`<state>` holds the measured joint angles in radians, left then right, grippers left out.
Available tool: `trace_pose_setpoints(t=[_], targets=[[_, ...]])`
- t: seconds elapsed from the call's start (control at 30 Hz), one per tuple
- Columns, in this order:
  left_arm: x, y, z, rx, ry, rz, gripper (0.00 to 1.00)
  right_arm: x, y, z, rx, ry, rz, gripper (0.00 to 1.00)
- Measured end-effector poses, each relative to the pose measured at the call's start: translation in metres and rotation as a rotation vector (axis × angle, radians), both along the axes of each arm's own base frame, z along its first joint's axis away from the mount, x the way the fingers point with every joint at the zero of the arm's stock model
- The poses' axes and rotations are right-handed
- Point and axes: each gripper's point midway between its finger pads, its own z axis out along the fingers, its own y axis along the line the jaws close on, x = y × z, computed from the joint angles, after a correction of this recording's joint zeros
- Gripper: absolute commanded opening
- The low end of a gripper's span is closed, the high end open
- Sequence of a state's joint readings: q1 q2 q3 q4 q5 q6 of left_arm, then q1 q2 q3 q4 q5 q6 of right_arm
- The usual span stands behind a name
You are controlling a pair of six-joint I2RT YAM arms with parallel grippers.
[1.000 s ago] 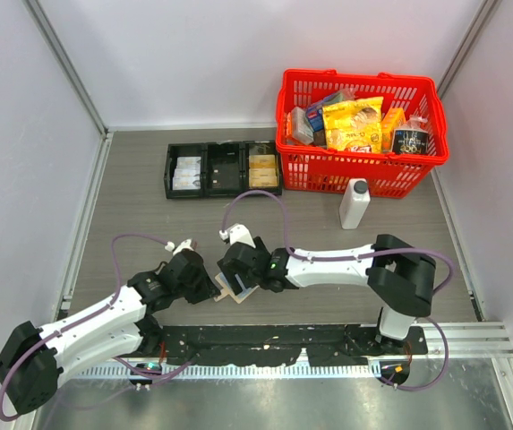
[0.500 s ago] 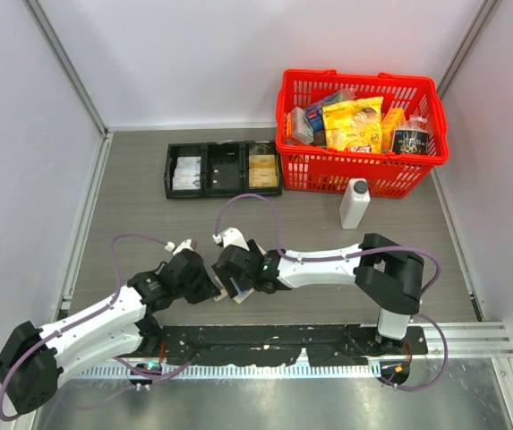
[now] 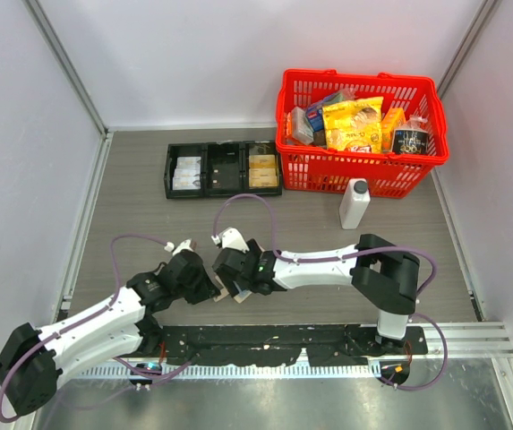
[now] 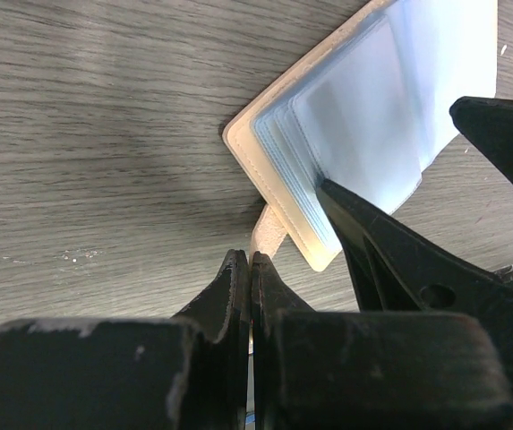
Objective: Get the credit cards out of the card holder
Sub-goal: Remove the credit card from the card holder.
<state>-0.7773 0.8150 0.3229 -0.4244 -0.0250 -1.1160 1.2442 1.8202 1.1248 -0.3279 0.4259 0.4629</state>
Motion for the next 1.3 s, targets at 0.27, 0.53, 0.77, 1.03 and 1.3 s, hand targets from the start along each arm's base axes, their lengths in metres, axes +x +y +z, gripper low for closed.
trace_pose_setpoints(t=[0.27,0.53,0.77,1.03,1.3], targets=[[0.001,-0.001,0.004,-0.015,-0.015,-0.001,0.0,0.007,-0.01,0.016,-0.019,-0.058,-0.045,0.82],[-0.001,0.001,0.002,-0.003,-0.004,-0.001,0.0,0.017,-0.018,0.042,0.01,-0.11,-0.083,0.81],[-0.003,0.003,0.0,0.008,0.006,-0.001,0.0,0.026,-0.038,0.041,0.002,-0.111,-0.123,0.81],[-0.004,0.013,-0.005,0.055,0.011,0.014,0.0,0.051,-0.087,0.019,-0.049,-0.062,-0.265,0.78],[0.027,0.024,0.008,0.233,-0.034,0.022,0.05,0.043,-0.085,0.027,0.057,-0.008,-0.252,0.61]])
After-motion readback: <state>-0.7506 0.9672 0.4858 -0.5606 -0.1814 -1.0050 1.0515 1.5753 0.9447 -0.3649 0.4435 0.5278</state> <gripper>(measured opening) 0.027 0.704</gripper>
